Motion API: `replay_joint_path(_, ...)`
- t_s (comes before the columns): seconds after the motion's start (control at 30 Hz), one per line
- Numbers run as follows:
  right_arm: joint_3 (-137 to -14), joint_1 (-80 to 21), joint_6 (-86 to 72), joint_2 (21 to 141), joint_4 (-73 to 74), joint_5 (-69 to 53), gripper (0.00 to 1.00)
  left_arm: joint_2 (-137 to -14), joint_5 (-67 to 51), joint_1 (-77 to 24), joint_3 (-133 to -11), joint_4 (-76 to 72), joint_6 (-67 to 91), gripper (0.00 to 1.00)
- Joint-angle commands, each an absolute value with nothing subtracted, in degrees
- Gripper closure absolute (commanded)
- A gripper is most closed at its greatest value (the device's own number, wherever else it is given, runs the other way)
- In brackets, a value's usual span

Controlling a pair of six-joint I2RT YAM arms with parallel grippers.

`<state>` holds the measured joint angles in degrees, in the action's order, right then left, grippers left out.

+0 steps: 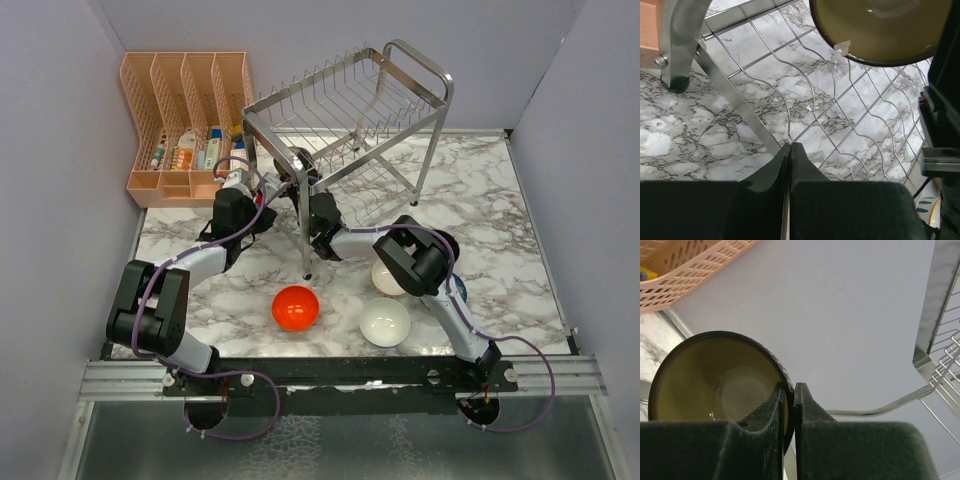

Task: Load the bowls into the dish rack
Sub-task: Adjust the bowl in the dish rack.

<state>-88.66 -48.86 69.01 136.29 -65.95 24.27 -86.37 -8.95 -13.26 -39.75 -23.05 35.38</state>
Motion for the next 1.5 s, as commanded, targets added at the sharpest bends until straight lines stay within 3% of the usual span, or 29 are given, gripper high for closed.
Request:
replay_joint_path(0.0,-86.5,-48.6,67.1,132.5,-67.2,25.2,0.99,-85.5,-9.3,-13.4,-40.9,-23.6,34.7,1.0)
replay_joint_path(0.87,-80.3,-48.4,76.9,133.8,-64.2,22.2,0.99,-86.0,-9.2,-13.4,-41.1,-23.9,34.5,1.0)
replay_joint_path(1.47,-87.4,-47.0,84.8,138.7,-64.6,24.8,0.99,-85.1,-9.4,-13.4,-40.7,-23.9,34.4,1.0)
